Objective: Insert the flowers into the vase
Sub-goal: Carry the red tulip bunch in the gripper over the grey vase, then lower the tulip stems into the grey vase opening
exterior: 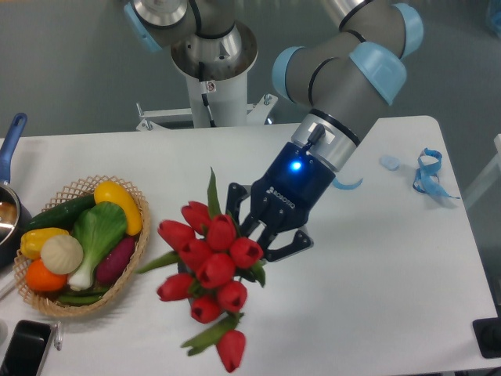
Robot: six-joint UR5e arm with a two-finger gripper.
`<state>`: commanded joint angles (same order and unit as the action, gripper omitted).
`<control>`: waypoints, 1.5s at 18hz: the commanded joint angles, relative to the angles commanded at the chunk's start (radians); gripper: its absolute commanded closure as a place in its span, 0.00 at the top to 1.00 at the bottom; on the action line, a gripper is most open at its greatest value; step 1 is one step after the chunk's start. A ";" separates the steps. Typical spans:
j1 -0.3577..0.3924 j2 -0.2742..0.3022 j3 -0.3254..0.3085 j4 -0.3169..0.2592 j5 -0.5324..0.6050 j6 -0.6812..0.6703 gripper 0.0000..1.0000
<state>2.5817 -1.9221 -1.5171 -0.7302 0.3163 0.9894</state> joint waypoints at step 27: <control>-0.018 -0.043 -0.170 -0.003 -0.159 0.239 0.15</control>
<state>2.5633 -1.9650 -1.6874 -0.7332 0.1578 1.2287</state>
